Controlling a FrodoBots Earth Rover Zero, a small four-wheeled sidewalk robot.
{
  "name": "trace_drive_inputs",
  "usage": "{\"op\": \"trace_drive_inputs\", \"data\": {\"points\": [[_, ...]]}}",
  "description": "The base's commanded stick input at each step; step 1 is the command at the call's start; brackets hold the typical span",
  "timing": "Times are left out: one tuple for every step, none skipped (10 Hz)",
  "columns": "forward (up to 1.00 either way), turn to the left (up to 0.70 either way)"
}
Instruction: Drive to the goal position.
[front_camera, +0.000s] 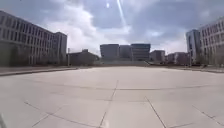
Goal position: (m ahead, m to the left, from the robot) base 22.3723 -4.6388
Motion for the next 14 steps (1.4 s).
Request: {"op": "trace_drive_inputs", "data": {"points": [[0.7,0.13],[0.7,0.13],[0.7,0.13],[0.7,0.13],[0.7,0.05],[0.7,0.0],[0.7,0.0],[0.7,0.02],[0.7,0.07],[0.7,0.13],[0.7,0.13],[0.7,0.13],[0.7,0.1],[0.7,0.05]]}}
